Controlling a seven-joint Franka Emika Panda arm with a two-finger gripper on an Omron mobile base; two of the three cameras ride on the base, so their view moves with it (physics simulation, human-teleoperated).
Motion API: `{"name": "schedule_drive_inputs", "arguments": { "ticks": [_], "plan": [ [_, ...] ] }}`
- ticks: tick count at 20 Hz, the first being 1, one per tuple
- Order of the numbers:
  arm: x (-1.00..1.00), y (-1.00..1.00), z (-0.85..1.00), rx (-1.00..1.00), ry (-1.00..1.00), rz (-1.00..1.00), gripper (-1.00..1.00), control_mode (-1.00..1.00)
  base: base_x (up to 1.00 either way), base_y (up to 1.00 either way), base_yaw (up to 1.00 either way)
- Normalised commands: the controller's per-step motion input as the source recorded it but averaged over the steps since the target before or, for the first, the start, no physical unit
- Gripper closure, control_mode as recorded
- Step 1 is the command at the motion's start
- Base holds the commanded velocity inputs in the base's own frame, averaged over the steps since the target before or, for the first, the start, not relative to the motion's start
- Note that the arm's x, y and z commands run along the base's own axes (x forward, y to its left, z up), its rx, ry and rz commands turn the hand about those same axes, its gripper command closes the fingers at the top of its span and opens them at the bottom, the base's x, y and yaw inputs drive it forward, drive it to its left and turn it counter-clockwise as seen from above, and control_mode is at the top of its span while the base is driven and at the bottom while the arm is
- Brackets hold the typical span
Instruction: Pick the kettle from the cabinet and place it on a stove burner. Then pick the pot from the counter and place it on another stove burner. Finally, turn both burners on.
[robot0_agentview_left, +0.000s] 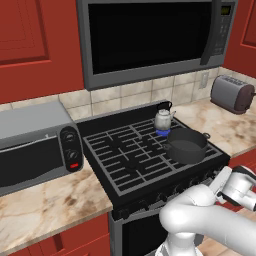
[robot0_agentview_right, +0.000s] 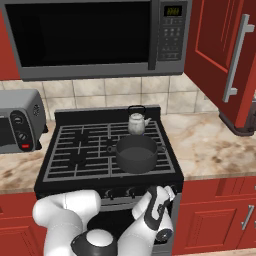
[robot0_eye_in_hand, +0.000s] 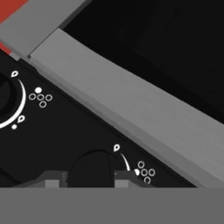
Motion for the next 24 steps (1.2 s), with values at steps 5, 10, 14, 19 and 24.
{"name": "schedule_drive_inputs", "arguments": {
  "ticks": [5, 10, 14, 19, 24],
  "plan": [
    [-0.11, -0.04, 0.03, -0.08, -0.06, 0.00, 1.00, -1.00, 0.00, 0.00, 0.00],
    [-0.04, -0.01, -0.08, -0.01, 0.03, 0.00, -1.00, -1.00, 0.00, 0.00, 0.00],
    [-0.14, -0.11, 0.00, 0.05, 0.00, 0.00, -1.00, -1.00, 0.00, 0.00, 0.00],
    [-0.21, -0.14, 0.00, 0.06, 0.00, 0.00, -1.00, -1.00, 0.00, 0.00, 0.00],
    [-0.28, -0.09, 0.07, 0.05, -0.03, 0.00, -1.00, -1.00, 0.00, 0.00, 0.00]
  ]
}}
